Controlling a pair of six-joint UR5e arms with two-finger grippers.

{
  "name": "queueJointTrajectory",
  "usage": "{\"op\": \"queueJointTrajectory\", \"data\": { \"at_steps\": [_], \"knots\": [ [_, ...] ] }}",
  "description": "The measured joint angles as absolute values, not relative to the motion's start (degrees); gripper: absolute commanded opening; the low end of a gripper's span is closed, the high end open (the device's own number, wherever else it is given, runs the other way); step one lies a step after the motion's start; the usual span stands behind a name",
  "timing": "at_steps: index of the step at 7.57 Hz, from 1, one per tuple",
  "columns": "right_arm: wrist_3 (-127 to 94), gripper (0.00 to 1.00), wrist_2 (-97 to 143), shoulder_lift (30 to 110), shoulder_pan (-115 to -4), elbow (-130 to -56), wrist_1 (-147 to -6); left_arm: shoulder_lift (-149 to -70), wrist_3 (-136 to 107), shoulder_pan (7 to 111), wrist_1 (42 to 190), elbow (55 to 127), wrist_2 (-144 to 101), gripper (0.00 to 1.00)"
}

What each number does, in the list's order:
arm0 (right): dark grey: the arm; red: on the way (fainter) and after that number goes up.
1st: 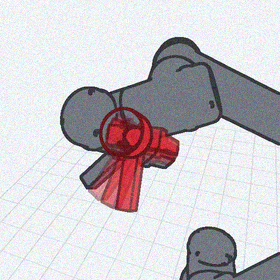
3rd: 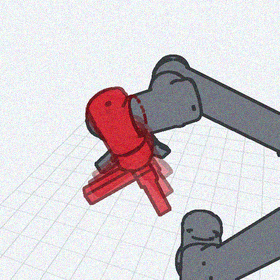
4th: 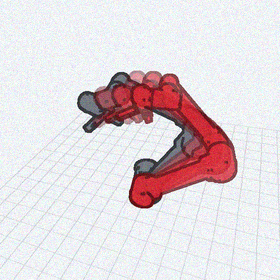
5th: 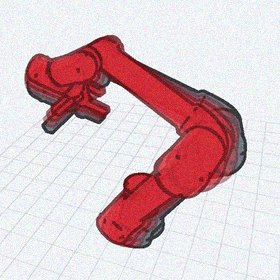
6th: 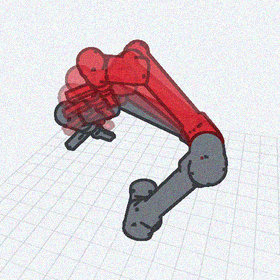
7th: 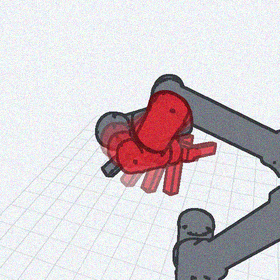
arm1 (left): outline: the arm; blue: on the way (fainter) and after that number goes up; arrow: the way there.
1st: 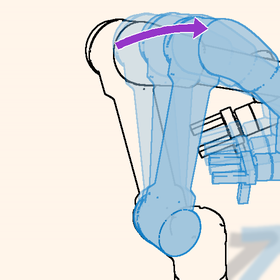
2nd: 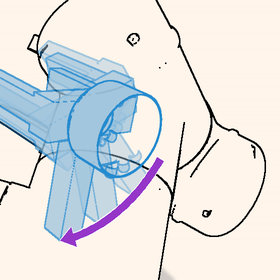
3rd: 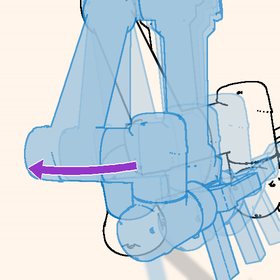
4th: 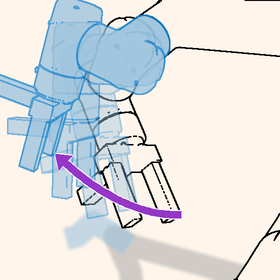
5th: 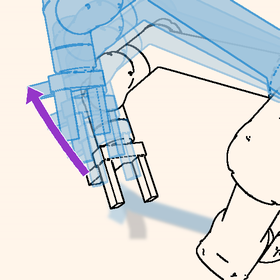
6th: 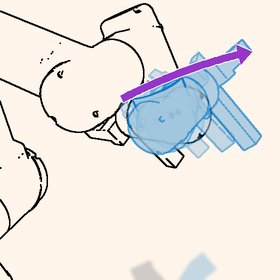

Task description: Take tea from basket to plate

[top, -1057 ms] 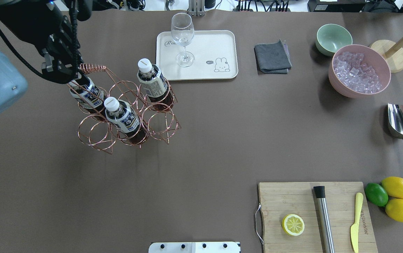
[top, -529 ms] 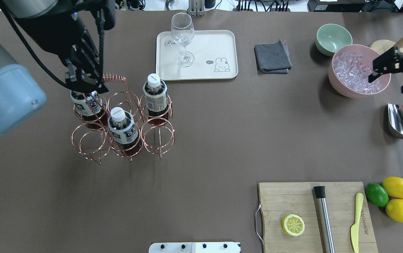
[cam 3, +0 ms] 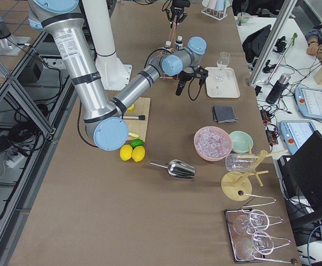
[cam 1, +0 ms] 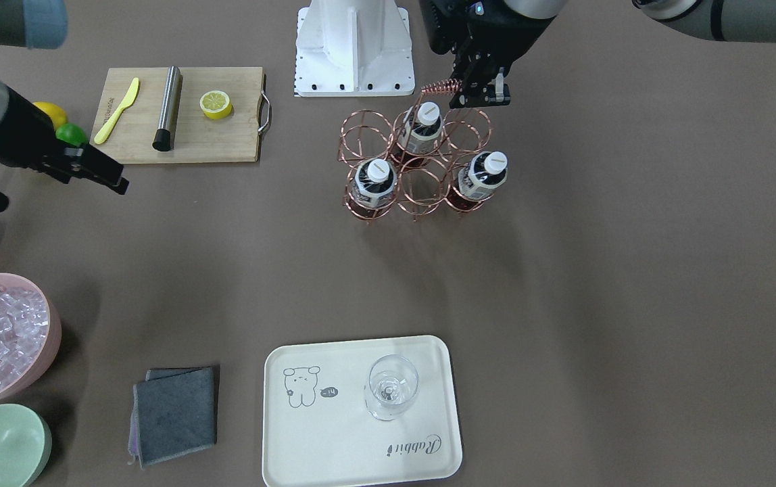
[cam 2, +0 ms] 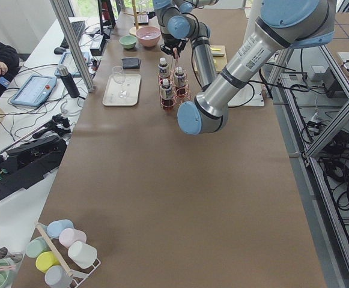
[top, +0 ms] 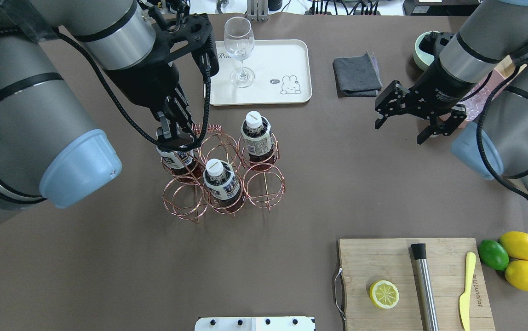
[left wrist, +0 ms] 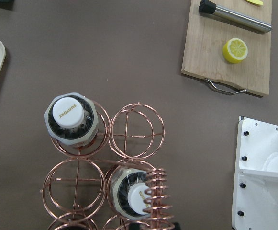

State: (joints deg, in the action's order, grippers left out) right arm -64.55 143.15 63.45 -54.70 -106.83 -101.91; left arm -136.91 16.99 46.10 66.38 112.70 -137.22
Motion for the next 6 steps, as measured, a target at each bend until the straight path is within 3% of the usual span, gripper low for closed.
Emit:
{"op": "queueJointTrajectory", "data": {
  "at_steps": [6],
  "knots": [
    [-79.76,0.97,144.45,49.5,-50.41,-96.03,-96.11,-140.16,15.65,45.12,68.02,108.35,-137.28,0.0]
  ]
}}
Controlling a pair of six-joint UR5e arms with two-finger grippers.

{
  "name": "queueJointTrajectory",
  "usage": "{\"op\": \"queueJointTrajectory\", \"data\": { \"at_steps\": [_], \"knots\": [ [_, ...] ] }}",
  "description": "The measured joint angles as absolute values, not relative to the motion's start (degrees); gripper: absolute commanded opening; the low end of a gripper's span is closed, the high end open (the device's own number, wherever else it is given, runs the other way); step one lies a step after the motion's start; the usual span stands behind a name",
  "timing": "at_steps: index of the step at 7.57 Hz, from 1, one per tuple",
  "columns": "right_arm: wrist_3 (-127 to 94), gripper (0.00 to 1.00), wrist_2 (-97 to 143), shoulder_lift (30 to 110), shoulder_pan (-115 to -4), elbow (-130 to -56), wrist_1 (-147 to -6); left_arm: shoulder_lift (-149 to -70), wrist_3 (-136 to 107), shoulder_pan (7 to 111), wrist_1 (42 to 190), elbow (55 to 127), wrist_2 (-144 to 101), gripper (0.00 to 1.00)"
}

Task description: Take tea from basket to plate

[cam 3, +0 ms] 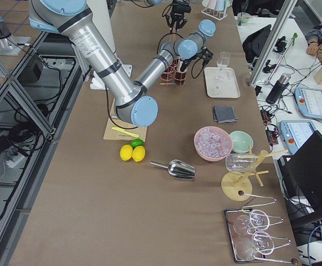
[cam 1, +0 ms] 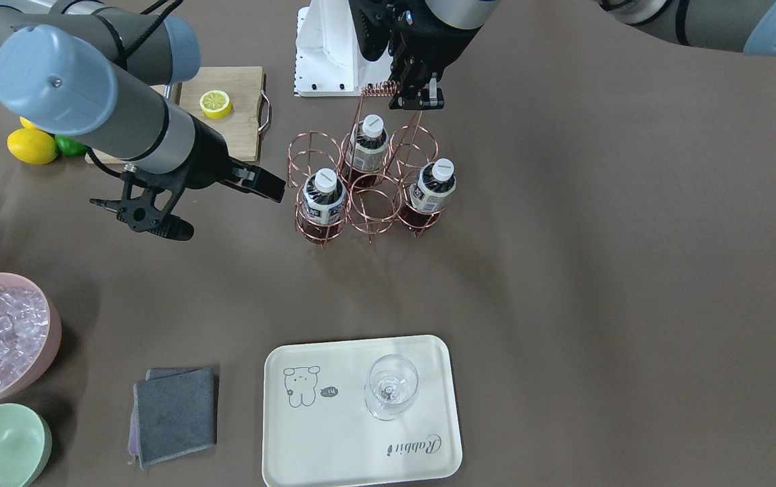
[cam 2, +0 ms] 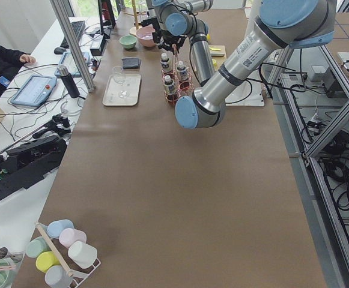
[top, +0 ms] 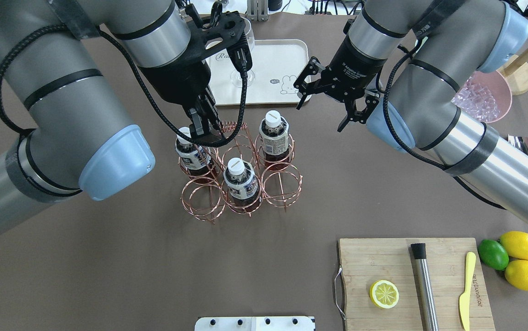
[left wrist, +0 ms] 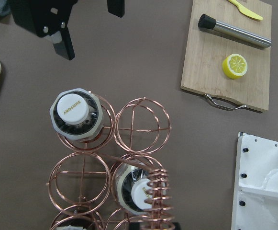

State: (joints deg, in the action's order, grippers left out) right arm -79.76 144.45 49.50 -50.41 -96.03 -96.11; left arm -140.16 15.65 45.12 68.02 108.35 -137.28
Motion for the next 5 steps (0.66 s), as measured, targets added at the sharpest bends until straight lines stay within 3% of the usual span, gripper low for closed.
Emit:
{"op": "queueJointTrajectory", "data": {
  "at_steps": [5],
  "knots": [
    [-82.77,0.94,144.96,45.37,-49.51,-91.88,-94.3,-139.83,15.64,44.15,71.32,105.7,-137.29,0.0]
  ]
}}
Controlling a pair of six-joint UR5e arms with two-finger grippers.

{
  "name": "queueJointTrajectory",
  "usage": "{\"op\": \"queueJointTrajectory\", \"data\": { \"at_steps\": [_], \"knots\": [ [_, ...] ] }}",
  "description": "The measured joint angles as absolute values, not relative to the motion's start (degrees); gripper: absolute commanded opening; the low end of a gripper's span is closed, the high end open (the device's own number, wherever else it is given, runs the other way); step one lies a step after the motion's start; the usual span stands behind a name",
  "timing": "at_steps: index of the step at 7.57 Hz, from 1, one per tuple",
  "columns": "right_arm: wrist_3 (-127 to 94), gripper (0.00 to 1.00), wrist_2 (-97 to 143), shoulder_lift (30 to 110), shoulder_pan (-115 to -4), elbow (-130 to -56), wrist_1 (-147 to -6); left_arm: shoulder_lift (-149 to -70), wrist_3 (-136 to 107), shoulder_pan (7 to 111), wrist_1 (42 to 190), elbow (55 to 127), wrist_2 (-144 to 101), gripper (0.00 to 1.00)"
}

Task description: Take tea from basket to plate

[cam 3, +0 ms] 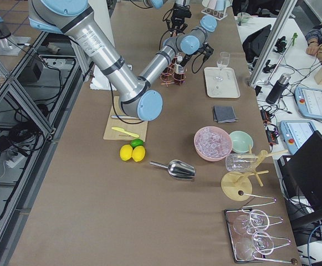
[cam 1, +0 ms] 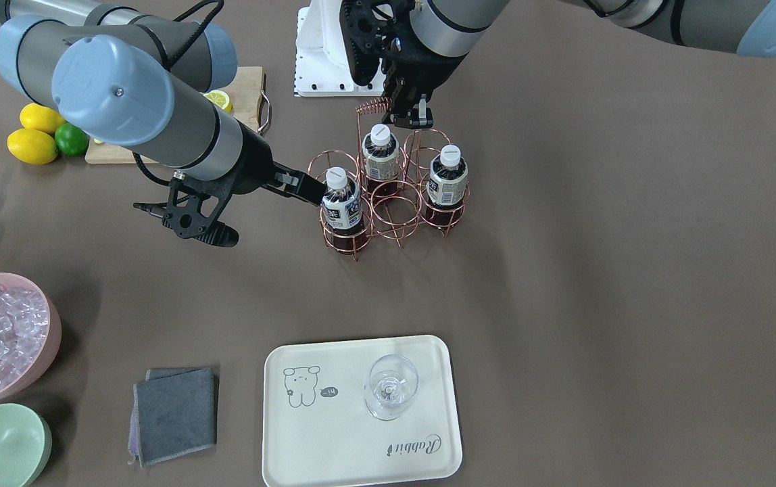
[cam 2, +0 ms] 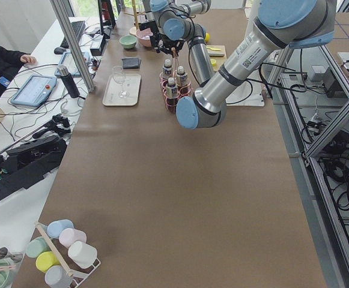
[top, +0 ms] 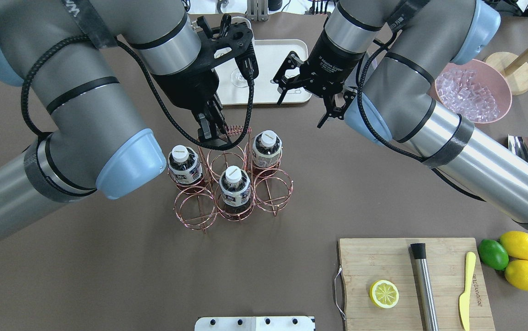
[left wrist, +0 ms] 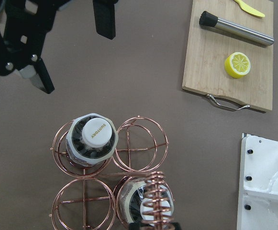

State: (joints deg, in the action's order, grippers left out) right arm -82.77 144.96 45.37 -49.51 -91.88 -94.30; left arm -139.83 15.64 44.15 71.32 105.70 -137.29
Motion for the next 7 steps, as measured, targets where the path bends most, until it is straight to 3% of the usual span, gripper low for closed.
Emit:
{"op": "queueJointTrajectory", "data": {
  "at_steps": [5,6,7],
  "knots": [
    [-82.88,0.86,146.8,43.98,-45.82,-88.39,-88.54,-139.66,15.64,44.12,71.37,105.93,-137.29,0.0],
    [-82.88,0.78,146.83,43.74,-44.85,-88.3,-88.46,-139.66,15.65,44.12,71.37,105.96,-137.28,0.0],
    [-82.84,0.49,146.82,43.66,-44.18,-88.26,-88.43,-139.65,15.64,44.12,71.37,106.0,-137.29,0.0]
  ]
}}
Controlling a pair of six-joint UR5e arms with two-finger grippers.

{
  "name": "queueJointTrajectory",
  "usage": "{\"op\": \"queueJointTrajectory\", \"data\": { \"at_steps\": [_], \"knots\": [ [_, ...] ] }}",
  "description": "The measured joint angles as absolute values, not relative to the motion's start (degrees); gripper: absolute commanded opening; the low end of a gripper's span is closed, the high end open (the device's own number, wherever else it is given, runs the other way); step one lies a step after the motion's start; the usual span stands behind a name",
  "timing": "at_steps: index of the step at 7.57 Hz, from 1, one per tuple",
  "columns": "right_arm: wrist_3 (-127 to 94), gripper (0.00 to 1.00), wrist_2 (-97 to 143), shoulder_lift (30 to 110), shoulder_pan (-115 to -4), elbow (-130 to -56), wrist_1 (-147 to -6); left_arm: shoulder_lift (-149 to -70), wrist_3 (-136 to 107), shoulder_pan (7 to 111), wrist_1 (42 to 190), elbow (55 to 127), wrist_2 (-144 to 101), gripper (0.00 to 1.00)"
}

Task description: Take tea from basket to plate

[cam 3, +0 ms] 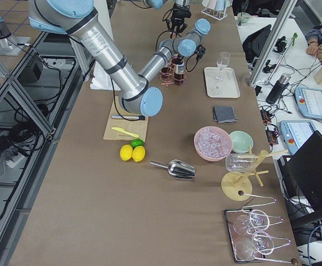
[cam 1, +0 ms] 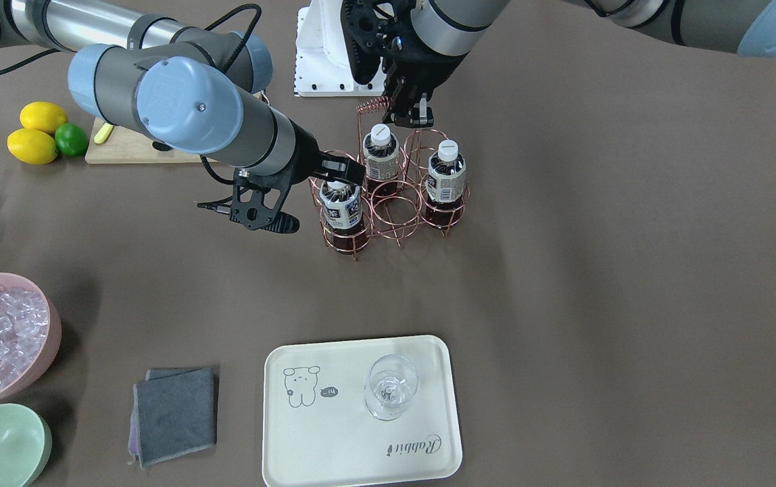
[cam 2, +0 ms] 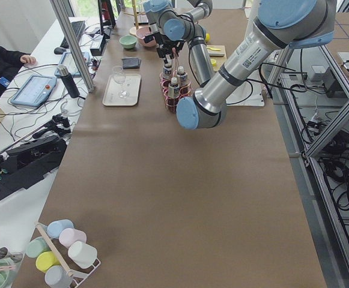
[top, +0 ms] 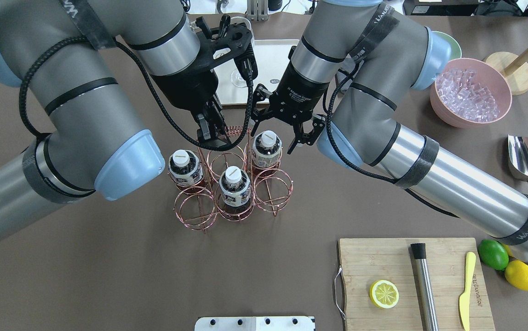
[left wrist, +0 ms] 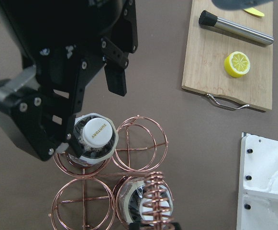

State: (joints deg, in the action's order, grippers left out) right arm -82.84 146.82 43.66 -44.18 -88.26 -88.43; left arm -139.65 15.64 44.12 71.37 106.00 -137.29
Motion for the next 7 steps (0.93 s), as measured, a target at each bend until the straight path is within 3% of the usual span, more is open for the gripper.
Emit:
{"op": "queueJointTrajectory", "data": {
  "at_steps": [1,2,7],
  "knots": [
    [-82.81,0.08,146.8,43.7,-43.82,-88.21,-88.42,-139.61,15.64,44.12,71.37,106.04,-137.29,0.0],
    [-82.8,0.0,146.82,43.73,-43.67,-88.18,-88.38,-139.59,15.64,44.12,71.37,106.03,-137.29,0.0],
    [-82.83,0.0,147.82,43.68,-44.81,-88.23,-88.34,-139.49,15.65,44.15,71.37,106.17,-137.28,0.0]
  ]
}}
